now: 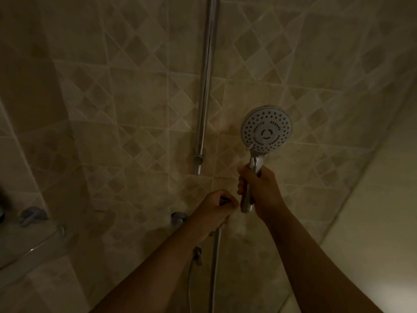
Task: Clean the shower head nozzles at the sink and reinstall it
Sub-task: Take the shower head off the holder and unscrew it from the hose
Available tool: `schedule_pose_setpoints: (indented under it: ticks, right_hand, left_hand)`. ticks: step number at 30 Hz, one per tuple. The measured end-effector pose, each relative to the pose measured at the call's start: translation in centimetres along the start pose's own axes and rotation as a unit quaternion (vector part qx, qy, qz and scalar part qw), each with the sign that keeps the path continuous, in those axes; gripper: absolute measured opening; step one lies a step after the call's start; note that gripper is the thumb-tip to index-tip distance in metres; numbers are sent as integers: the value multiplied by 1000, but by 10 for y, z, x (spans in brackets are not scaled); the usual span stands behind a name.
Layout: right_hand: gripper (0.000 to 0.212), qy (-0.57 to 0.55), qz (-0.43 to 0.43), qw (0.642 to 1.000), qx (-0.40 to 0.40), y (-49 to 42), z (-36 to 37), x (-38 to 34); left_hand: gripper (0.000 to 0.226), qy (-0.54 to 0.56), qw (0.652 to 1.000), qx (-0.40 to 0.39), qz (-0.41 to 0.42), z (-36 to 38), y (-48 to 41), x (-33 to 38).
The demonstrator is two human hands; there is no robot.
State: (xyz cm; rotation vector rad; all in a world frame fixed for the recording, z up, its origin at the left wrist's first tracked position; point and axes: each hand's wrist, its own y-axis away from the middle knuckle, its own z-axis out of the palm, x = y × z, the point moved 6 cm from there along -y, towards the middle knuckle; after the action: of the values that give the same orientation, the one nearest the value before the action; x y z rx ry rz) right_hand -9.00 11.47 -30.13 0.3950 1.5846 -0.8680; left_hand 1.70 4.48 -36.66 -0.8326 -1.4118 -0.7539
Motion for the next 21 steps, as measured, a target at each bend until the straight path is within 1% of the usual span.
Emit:
schedule_pose_setpoints:
  ticks: [3,6,10,11,12,14,17,19,21]
  right_hand:
    - [16,10,-7,1000,6,-1,2,1]
    - [15,17,0,1000,4,-3,8,1]
    - [13,10,2,1000,14,-14,13,-10]
    - [13,8,2,1000,16,-15,16,-13]
    - [12,12,3,1000,15,-16,19,-15]
    - [12,29,-1,1000,3,-18,25,-22]
    - [13,45,-19,999,-6,-27,32,-43]
    - [15,38,-42,998,-4,-36,33,-61]
    - [18,32,-61,998,-5,-47,34,-79]
  left_hand:
    - [3,9,1000,0,27,-8,-8,21]
    - [7,-43,996,34,74,-19,-19,51]
    - [5,-119,981,75,136,-32,-34,94]
    - [8,-124,978,87,140,-36,-39,102]
    - [16,-114,979,97,140,-39,-43,112]
    - [23,-68,982,87,153,-42,-50,130]
    - [30,-28,982,41,182,-36,-60,159]
    - [28,-38,979,23,199,-32,-68,177]
    - [20,-75,971,29,226,-30,-76,197]
